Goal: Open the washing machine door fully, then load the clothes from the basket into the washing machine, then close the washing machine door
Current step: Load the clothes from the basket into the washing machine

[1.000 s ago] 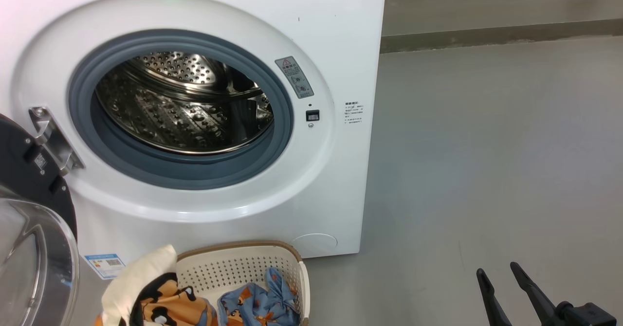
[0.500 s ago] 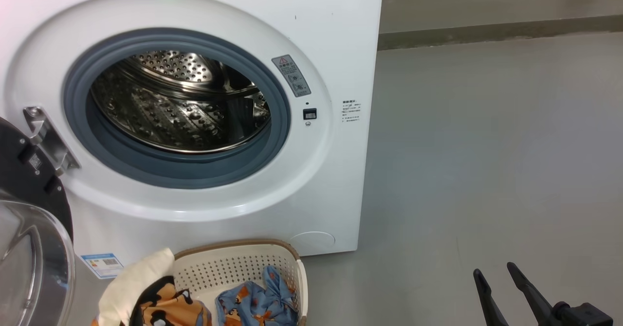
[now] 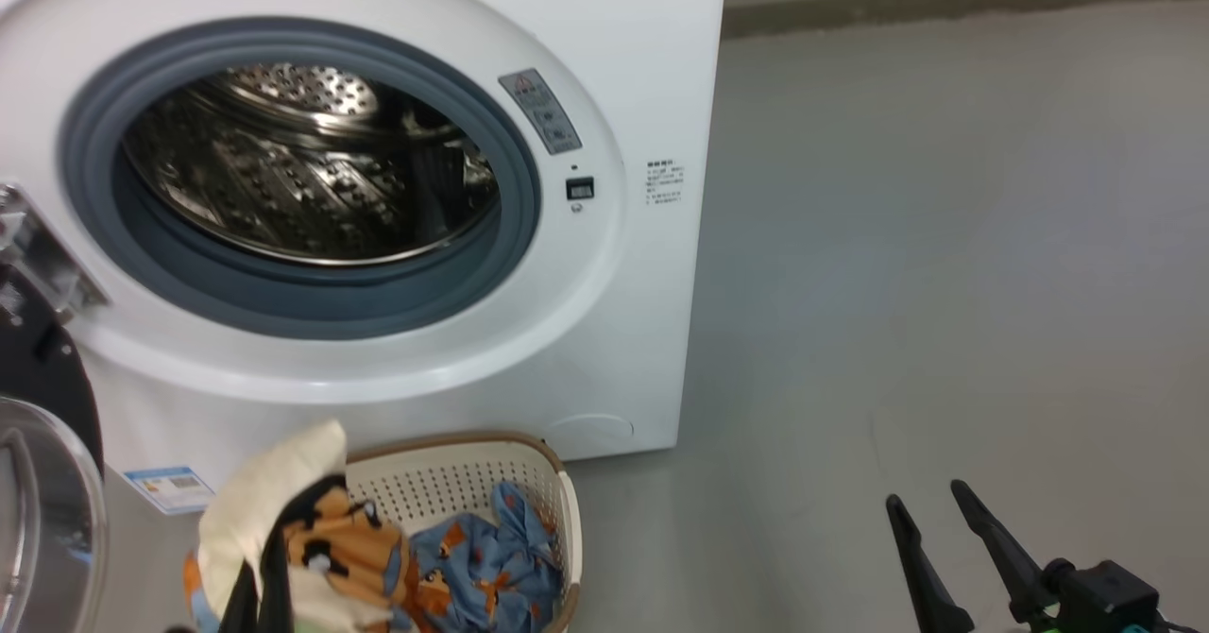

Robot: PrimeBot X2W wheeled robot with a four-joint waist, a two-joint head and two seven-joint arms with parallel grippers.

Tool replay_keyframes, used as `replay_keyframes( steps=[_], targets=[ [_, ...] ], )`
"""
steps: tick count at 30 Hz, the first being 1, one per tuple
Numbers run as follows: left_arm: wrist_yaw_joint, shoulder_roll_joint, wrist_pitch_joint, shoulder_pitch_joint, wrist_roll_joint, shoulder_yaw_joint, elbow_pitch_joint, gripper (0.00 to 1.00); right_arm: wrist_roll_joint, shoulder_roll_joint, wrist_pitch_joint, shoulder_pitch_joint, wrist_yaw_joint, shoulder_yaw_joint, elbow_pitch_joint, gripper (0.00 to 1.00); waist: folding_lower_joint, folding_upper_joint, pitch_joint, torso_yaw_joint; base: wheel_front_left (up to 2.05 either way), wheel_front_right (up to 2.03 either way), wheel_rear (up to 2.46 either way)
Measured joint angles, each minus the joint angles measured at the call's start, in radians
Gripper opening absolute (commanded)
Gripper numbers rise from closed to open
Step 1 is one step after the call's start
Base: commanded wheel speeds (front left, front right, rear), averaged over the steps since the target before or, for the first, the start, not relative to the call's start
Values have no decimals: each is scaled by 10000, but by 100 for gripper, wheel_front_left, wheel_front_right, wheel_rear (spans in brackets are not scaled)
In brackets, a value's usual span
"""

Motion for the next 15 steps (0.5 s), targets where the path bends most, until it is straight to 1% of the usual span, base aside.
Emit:
replay_keyframes(
  steps=[6,11,15],
  targets=[
    [-178,-4,-2,-1127,138,182,123,0,-2,136,0,-556,0,219,-15,100,0,0,642,-151,0,0,0],
    [-334,69,-2,-2197,464,370,318,0,-2,343,0,-1057,0,276,-25,100,0,0,1273,-315,0,0,0],
    [-339,146,-2,-2844,493,575,491,0,-4,412,0,-1290,0,355,-17,100,0,0,1660,-422,0,0,0]
  ],
)
